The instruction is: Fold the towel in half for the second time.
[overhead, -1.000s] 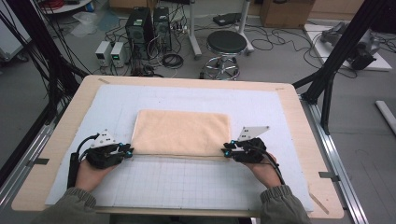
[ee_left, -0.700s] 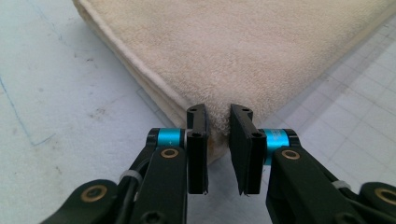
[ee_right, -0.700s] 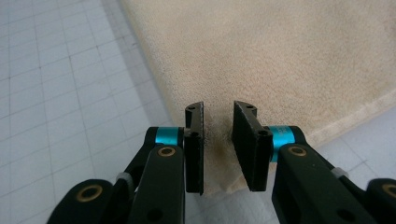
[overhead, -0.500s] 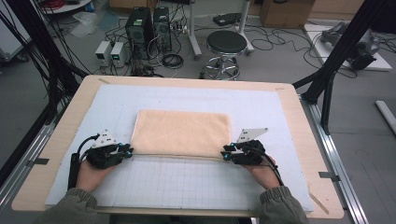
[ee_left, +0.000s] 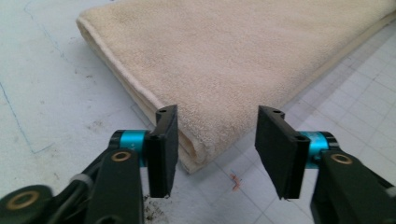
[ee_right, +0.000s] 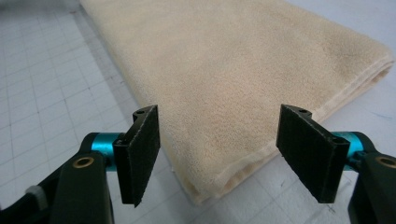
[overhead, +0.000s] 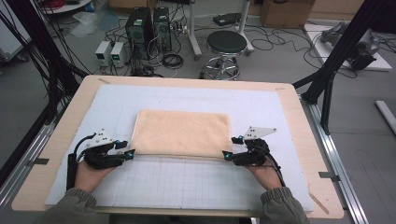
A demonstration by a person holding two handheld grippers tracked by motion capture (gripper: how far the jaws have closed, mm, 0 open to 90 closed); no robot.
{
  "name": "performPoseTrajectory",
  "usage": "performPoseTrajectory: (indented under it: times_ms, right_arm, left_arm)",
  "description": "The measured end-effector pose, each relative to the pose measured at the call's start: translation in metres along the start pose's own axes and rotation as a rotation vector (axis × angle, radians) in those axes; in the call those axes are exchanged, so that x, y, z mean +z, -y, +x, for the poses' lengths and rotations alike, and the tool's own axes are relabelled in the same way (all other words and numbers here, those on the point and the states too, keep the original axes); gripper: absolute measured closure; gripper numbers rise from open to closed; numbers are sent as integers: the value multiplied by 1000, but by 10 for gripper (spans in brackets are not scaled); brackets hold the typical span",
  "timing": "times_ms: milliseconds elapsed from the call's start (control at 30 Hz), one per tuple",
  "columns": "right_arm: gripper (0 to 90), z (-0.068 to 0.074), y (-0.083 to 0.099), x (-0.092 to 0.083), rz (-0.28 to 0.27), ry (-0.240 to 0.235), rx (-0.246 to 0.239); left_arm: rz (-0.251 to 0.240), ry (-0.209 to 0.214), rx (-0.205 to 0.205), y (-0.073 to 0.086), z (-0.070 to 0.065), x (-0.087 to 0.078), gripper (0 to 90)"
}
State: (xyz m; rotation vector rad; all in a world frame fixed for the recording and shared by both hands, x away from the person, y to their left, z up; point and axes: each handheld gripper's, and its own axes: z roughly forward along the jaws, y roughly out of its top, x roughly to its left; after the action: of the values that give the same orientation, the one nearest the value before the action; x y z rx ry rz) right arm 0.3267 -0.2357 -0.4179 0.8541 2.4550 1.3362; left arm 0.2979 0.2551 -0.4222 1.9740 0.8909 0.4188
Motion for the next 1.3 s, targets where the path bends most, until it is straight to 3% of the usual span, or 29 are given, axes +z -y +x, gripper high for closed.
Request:
performPoseTrajectory:
  times_ms: [300, 600, 1300]
  right_arm:
    - [209, 4, 1, -6, -5, 9, 2]
    - [187, 9, 7, -17, -10, 31, -13]
    - [125, 18, 24, -39, -34, 70, 6]
  left_arm:
    - [-11, -7, 5, -1, -5, -8, 324]
    - [-11, -6, 17, 0, -13, -14, 270]
    - [-17, -33, 28, 7, -23, -30, 161]
